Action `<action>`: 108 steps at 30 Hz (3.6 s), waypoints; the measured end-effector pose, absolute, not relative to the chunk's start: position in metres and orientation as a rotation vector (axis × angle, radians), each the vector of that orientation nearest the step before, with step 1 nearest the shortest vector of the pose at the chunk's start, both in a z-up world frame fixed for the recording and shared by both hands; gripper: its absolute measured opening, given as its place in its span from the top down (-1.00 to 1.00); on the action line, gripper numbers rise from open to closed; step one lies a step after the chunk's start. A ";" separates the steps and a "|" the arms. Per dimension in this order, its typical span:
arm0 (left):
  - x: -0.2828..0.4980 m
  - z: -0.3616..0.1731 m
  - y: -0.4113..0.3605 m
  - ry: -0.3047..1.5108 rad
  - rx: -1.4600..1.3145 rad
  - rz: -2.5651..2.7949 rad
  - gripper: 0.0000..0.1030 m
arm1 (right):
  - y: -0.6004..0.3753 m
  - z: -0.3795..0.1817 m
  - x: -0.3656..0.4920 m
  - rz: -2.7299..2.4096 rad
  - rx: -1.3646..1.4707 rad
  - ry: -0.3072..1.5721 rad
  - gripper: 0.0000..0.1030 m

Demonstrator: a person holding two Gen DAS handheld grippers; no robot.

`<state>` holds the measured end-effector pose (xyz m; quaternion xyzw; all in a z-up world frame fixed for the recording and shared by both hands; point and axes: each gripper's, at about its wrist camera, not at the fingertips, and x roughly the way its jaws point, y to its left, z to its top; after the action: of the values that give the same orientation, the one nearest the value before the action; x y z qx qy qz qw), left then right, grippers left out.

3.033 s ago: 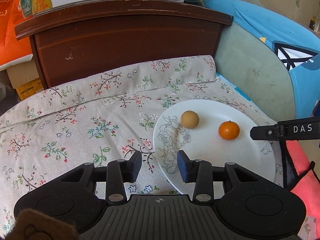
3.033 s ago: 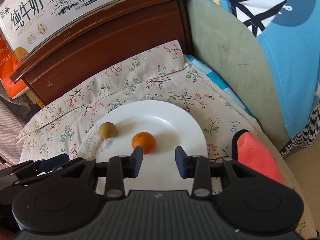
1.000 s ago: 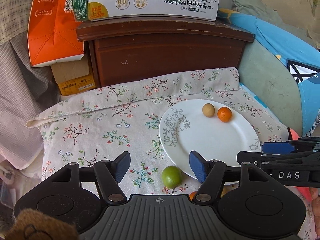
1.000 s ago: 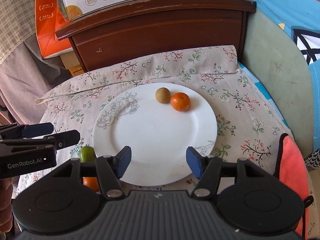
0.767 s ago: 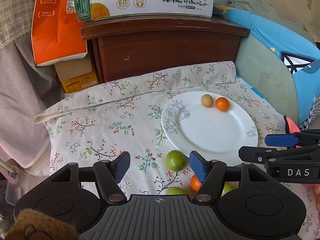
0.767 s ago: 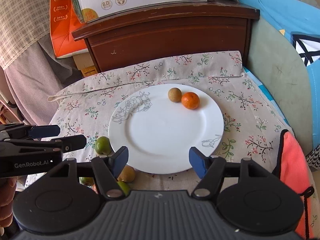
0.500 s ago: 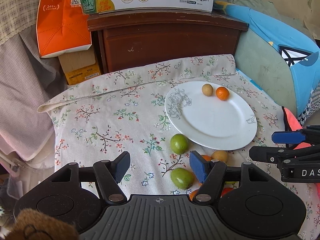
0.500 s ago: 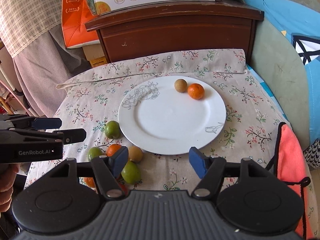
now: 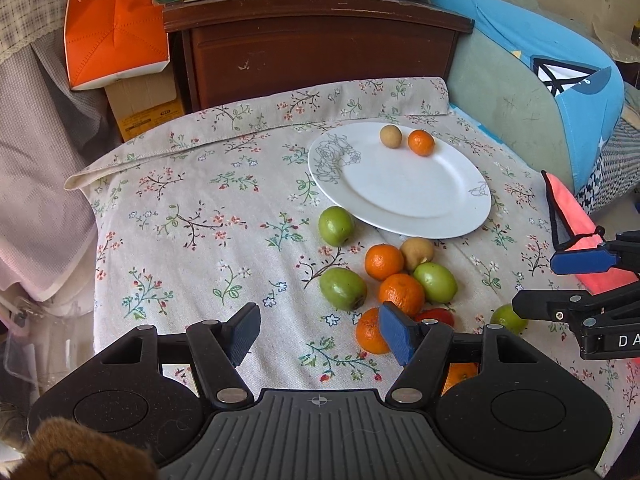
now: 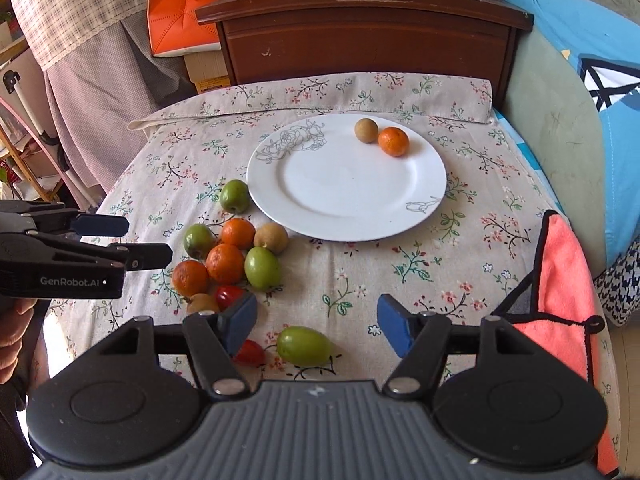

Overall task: Organize fruits
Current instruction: 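Grasp a tangerine with the left tool while the right tool grasps a green jujube, then carry the tangerine and green jujube onto the plate and release both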

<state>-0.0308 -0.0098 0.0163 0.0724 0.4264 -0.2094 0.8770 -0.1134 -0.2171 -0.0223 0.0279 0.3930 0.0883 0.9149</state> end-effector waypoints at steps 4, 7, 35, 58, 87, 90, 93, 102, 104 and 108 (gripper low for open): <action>-0.037 0.013 -0.011 0.899 0.159 -0.457 -0.28 | -0.222 -0.030 -0.119 0.182 0.036 0.845 -0.30; -0.040 0.011 -0.015 0.906 0.158 -0.481 -0.28 | -0.226 -0.035 -0.122 0.195 0.025 0.864 -0.30; -0.026 0.000 -0.024 0.950 0.045 -0.519 0.09 | -0.209 -0.054 -0.103 0.355 -0.048 0.867 0.31; -0.020 -0.003 -0.016 0.981 0.067 -0.513 0.16 | -0.209 -0.055 -0.097 0.346 -0.028 0.886 0.31; -0.030 0.002 -0.038 0.892 0.197 -0.546 0.46 | -0.208 -0.039 -0.092 0.334 -0.030 0.826 0.32; -0.028 0.009 -0.040 0.867 0.196 -0.552 0.46 | -0.211 -0.032 -0.088 0.328 -0.012 0.801 0.32; -0.023 0.015 -0.044 0.843 0.198 -0.564 0.46 | -0.215 -0.023 -0.084 0.315 0.002 0.770 0.32; 0.002 0.019 -0.055 0.830 0.178 -0.567 0.46 | -0.227 -0.009 -0.062 0.270 0.040 0.726 0.32; 0.009 0.018 -0.058 0.827 0.173 -0.567 0.46 | -0.230 -0.008 -0.058 0.261 0.046 0.725 0.32; 0.023 0.018 -0.065 0.823 0.170 -0.578 0.46 | -0.234 -0.009 -0.047 0.244 0.061 0.726 0.32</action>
<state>0.0234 -0.0650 0.0178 0.0812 0.3941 -0.2764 0.8727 -0.0470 -0.2337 -0.0090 0.0295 0.3543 0.1191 0.9270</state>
